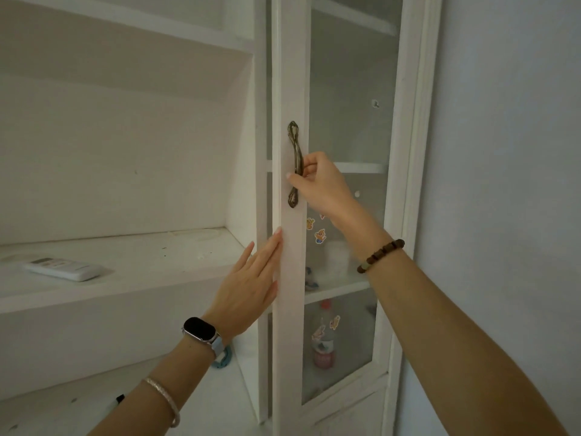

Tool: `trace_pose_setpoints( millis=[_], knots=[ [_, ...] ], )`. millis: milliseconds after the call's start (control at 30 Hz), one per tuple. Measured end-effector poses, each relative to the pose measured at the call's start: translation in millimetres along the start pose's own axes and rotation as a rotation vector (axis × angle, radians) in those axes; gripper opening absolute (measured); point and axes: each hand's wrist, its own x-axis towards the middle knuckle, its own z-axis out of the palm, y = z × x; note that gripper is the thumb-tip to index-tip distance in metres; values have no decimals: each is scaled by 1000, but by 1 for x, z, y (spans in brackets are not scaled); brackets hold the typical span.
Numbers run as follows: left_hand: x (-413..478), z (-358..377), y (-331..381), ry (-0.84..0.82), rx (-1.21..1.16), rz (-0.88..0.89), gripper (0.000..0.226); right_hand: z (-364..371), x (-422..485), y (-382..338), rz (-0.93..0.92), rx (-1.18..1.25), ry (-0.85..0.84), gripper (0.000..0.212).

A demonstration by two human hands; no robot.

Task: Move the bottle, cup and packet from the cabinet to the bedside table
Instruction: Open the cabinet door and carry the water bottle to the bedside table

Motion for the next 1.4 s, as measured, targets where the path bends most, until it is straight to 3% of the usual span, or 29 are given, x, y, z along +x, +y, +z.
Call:
trace_pose_setpoints(
  millis=[167, 433, 767, 1033, 1167, 1400],
  knots=[
    [-5, -15, 28, 59, -51, 104, 63, -36, -34, -7, 4, 31, 81, 30],
    [1, -41, 86, 129, -228, 267, 64, -86, -82, -20, 59, 12, 218, 58],
    [25, -51, 174, 230, -377, 295, 69, -161, -119, -7, 68, -77, 367, 52],
    [62, -48, 239, 279, -470, 418, 64, -238, -145, 15, 61, -193, 486, 61],
    [83, -39, 274, 290, -461, 452, 63, -272, -153, 33, -18, -317, 558, 48],
    [117, -15, 328, 273, -459, 471, 59, -315, -146, 58, 20, -393, 542, 36]
  ],
)
